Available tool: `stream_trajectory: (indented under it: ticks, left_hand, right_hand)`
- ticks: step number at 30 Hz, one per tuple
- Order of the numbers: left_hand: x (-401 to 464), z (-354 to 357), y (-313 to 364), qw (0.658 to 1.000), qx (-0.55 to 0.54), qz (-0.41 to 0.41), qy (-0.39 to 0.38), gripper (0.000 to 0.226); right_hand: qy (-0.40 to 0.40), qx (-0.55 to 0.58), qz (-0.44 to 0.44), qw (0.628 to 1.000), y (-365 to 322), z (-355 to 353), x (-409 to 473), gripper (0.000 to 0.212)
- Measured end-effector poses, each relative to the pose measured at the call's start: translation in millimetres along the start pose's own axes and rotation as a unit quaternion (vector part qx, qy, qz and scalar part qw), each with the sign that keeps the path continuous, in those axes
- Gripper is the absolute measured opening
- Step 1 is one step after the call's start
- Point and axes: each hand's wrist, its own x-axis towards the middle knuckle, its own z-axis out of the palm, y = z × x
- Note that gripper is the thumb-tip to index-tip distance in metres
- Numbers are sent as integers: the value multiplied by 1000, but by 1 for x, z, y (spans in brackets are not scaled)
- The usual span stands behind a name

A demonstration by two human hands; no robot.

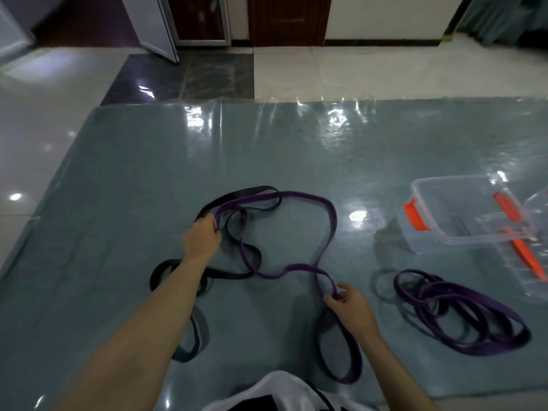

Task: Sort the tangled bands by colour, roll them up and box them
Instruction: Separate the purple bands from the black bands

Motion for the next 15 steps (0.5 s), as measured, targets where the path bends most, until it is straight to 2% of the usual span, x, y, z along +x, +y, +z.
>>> stream_trajectory:
  ticks: [2,3,7,10,12,15]
  left_hand:
    - [2,5,-3,1000,-4,-2,-7,8]
    - [3,7,-5,1000,-6,-3,-12,10]
    - [9,18,-7,999,-25,-5,-27,15]
    - [14,28,-6,998,-44,-11,-36,22]
    - [16,35,-4,998,-44,-24,-35,27]
    - [21,46,-4,997,-33,-54,-45,45]
  right_hand:
    - [7,-60,-15,998,-12,0,9,65]
    - [15,-93,-31,995,-18,0,14,69]
    - [23,-187,-146,971,-48,10,34,61]
    - [-23,-259,-236,936,-74,32,46,59]
    - [-77,-290,-289,909,-89,51,50,69]
    - [-164,-369,-345,847,-99,76,55,75]
